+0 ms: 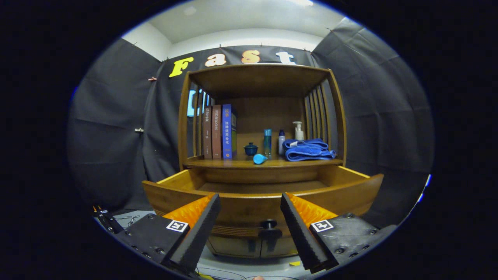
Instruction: Pull open the drawer, take out the items inside it, and place them on the countertop above the cabinet.
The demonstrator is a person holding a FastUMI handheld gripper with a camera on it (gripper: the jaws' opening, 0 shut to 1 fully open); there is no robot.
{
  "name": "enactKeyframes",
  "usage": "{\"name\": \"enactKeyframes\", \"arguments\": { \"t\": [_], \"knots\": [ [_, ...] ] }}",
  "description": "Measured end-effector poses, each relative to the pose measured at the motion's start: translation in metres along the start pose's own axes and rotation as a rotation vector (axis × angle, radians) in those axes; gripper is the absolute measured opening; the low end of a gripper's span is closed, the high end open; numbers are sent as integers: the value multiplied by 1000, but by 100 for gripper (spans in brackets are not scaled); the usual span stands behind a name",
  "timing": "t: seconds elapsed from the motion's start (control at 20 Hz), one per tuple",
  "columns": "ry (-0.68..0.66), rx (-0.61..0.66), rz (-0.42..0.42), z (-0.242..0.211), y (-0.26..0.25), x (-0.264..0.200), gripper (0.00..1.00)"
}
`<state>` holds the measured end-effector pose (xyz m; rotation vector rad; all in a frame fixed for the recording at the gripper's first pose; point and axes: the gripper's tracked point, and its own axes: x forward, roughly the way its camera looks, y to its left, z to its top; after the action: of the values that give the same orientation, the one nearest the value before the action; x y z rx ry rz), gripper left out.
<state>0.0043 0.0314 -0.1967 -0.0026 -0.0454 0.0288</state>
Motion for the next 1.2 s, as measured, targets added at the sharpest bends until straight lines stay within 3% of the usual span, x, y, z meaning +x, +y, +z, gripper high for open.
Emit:
{"name": "enactKeyframes", "arguments": {
  "t": [0.15,0.4,0.8,1.2],
  "knots": [
    [22,-15,-42,-18,-15,9,99],
    [111,12,-43,-53,-26,26,99],
    [84,31,-38,-52,-24,34,100],
    [89,70,-32,-43,-27,89,100]
  ]
}}
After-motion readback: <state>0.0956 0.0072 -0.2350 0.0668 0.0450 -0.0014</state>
